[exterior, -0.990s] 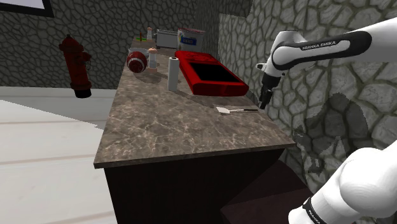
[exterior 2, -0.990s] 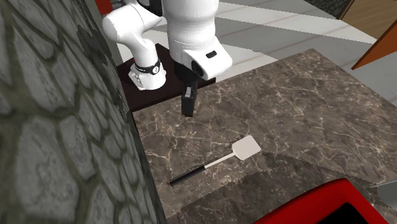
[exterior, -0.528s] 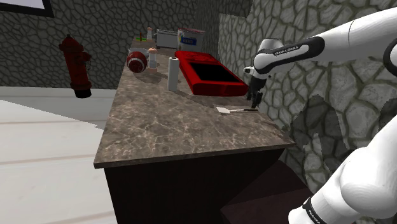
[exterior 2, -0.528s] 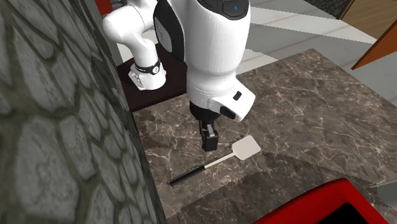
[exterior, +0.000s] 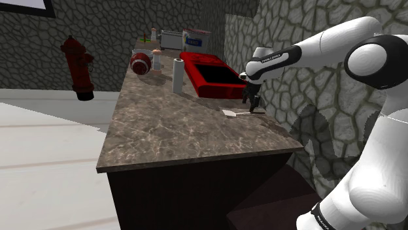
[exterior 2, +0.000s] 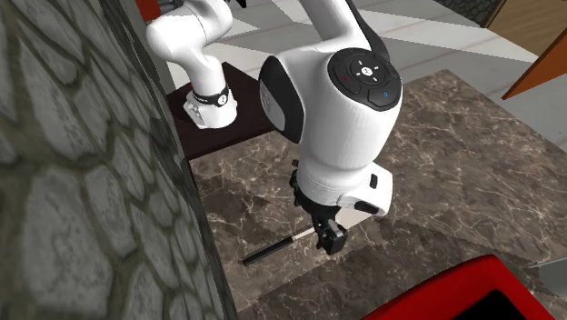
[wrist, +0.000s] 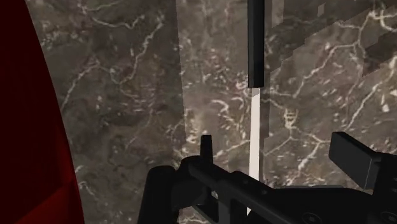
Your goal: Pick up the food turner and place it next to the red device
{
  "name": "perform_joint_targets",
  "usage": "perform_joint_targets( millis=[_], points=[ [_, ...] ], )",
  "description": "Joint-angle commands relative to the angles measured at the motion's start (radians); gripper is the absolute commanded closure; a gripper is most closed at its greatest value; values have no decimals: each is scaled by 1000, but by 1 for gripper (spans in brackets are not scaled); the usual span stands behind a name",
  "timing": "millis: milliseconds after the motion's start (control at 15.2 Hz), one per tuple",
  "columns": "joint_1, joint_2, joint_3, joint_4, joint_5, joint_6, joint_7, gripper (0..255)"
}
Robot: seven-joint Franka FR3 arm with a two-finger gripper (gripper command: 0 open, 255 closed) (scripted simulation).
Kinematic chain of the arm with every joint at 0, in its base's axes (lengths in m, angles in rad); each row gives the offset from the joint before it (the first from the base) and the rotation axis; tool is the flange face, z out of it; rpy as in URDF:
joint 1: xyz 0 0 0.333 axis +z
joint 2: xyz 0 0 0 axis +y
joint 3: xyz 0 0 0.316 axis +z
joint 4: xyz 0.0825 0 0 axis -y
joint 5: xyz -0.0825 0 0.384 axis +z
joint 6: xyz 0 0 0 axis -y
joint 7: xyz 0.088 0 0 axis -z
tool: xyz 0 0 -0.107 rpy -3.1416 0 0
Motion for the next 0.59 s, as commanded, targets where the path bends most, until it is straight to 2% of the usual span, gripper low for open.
perform_joint_targets(
  millis=[0, 264, 528],
  points=[
    [-4, 19, 2, -10, 7, 29, -11, 0],
    [-9, 44, 5, -29, 17, 71, -18, 0],
    [-9, 44, 5, -29, 17, 71, -18, 0]
  ],
)
